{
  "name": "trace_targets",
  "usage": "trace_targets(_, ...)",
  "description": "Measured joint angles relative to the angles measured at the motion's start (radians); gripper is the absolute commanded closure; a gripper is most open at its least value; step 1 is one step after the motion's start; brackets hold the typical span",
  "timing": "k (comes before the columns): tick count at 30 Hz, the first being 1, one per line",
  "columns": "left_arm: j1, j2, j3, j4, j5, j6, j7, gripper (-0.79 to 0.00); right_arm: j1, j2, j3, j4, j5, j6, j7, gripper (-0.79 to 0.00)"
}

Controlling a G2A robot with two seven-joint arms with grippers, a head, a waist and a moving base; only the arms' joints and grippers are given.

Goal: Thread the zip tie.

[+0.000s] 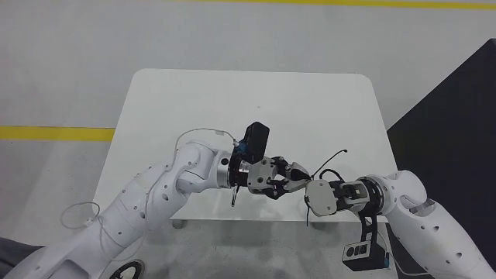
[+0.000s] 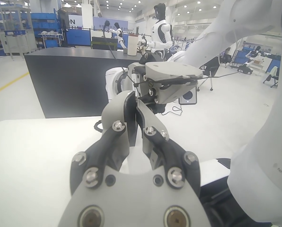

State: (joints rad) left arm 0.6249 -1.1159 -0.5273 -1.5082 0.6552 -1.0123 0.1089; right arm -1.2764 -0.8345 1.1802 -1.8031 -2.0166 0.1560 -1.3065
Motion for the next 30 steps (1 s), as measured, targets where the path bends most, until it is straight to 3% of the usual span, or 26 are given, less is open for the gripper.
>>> trace_targets(1,0.001,0.0,0.0,0.002,-0.001,0.0,0.0,-0.151,0.0,0.0,0.0,0.0,0.0,0.0,0.0,0.0)
trace_targets(3,0.002,0.0,0.001,0.009,-0.012,0.0,0.0,-0.197,0.0,0.0,0.0,0.0,0.0,0.0,0.0,0.0)
trace_targets(15,0.014,0.007,-0.014,-0.012,-0.003,0.0,-0.008,-0.135,0.0,0.0,0.0,0.0,0.0,0.0,0.0,0.0)
trace_targets(30,0.019,0.012,-0.029,-0.033,0.007,0.0,0.022,-0.157,0.0,0.0,0.0,0.0,0.0,0.0,0.0,0.0)
